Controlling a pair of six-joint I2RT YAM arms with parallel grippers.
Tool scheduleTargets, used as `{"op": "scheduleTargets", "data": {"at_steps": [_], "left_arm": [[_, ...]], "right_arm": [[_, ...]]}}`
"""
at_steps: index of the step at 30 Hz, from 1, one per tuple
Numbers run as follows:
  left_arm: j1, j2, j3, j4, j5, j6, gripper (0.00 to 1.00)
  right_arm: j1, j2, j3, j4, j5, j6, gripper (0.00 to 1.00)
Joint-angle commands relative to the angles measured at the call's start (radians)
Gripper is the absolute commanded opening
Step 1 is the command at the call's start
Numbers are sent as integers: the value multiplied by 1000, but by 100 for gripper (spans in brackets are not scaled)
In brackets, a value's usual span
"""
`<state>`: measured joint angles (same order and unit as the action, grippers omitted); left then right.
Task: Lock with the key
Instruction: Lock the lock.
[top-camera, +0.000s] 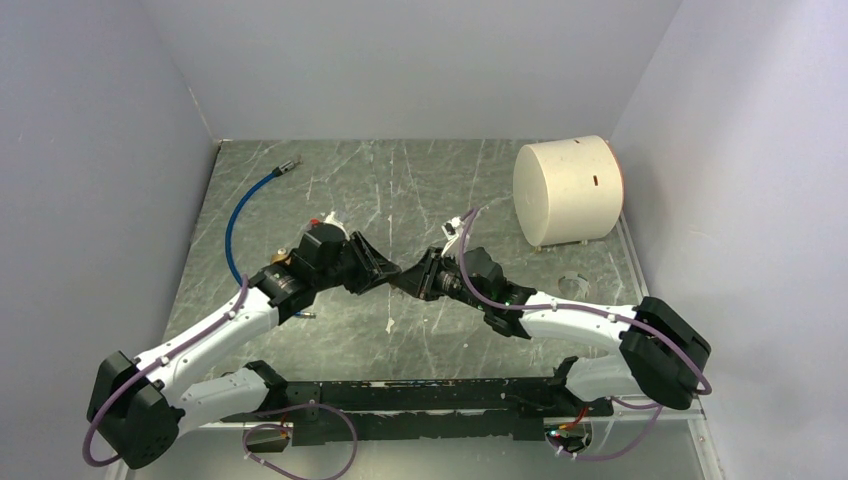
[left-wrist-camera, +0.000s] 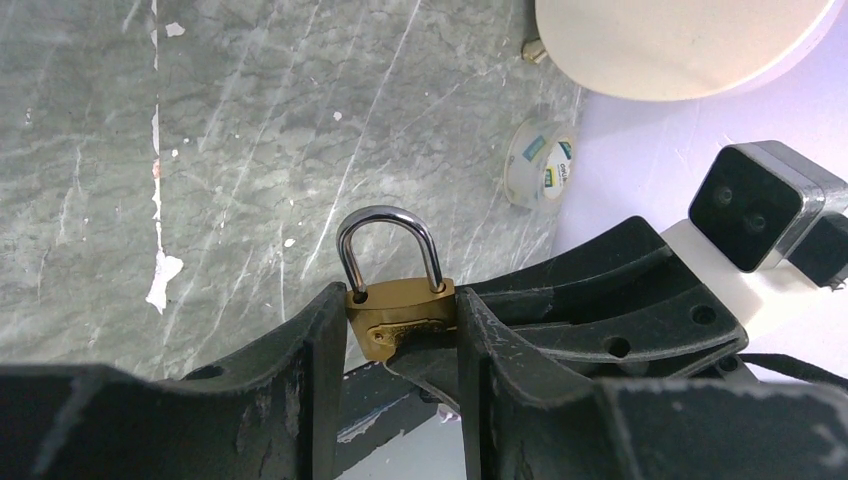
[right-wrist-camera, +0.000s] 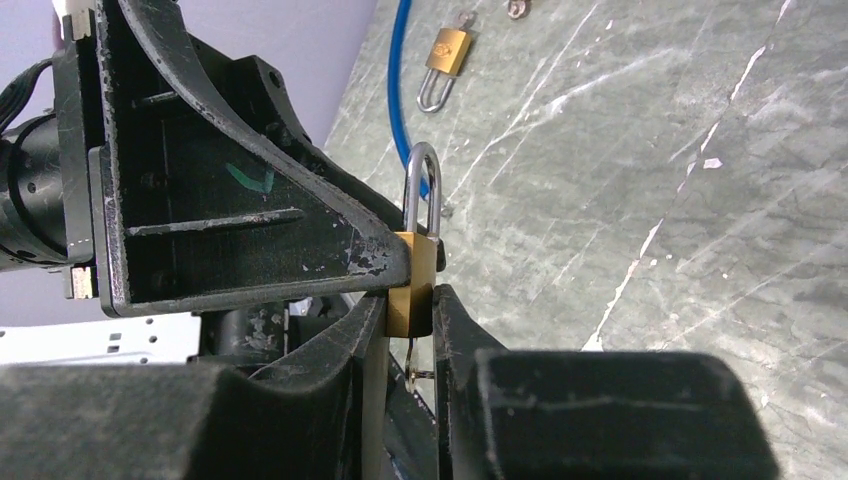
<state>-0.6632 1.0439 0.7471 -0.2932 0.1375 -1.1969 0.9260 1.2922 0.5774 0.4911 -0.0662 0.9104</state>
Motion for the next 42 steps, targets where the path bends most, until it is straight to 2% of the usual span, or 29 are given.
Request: {"op": "scheduleTargets", "data": {"at_steps": [1,3,9,11,12,14,17,19,23,27,32,37,42], "left_arm": [[-11,-47,-8,43,-7,-18,4],[-11,-56,-8,32,-18,-15,15],[-11,-80,15,-51,-79,36,75],[-9,-88,40,-119,-131,73,89],[-5,-87,52,-154,-135,95,93],[6,-87,74,-210,-178,155,94],[38,-77,87,-227,-151,302,95],[94,-51,90,-218,-33,407,95],[229,13,116,-293,113,546,95],[325,-8,112,-225,290,634,95],[341,-42,115,-129,513,765,95],[343,-48,66,-30,809,889,95],[343,-54,36,-9,850,946,88]], "right_arm": [[-1,-12,-1,85,26,20,6],[0,-16,-6,88,15,19,0],[0,-37,-22,119,-27,30,0],[-2,-49,-24,104,-32,29,0],[-3,-54,-22,86,-29,25,0],[-5,-62,-19,52,-20,20,0],[-19,-73,-29,49,-51,22,0],[-29,-81,-32,47,-85,19,0],[-71,-70,-7,-24,-155,-24,0],[-130,-58,-28,17,-267,-2,0],[-171,-80,-61,88,-362,19,0],[-187,-91,-26,58,-501,-33,0],[-188,-108,-46,145,-592,-9,0]]}}
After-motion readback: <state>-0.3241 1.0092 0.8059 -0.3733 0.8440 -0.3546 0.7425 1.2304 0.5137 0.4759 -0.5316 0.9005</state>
